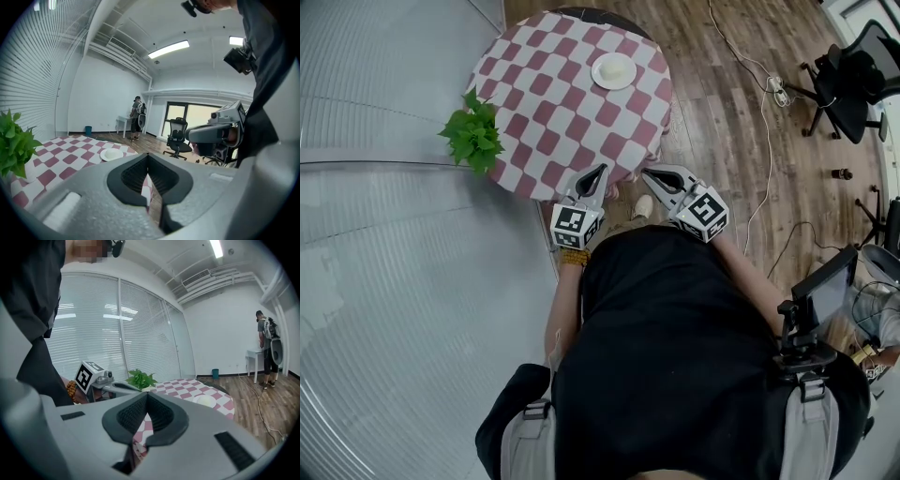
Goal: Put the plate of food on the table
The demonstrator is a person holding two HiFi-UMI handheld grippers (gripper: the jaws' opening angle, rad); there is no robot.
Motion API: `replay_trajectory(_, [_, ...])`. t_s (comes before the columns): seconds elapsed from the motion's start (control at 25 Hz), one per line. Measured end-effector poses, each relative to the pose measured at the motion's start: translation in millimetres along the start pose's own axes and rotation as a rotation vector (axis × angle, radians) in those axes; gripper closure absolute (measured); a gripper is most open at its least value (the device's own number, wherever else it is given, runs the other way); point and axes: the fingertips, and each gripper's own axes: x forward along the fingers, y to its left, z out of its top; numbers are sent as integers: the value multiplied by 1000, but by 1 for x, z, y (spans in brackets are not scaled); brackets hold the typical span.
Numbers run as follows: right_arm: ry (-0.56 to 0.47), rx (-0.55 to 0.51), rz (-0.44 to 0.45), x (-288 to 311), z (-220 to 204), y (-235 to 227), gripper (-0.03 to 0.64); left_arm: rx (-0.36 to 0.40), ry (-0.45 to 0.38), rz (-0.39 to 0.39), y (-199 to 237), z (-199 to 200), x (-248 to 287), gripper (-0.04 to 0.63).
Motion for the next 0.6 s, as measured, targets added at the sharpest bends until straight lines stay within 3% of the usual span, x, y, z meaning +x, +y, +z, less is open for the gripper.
replay_trajectory(0.6, [13,13,-29,1,-5,-14,607,-22,68,-47,4,-14,25,589])
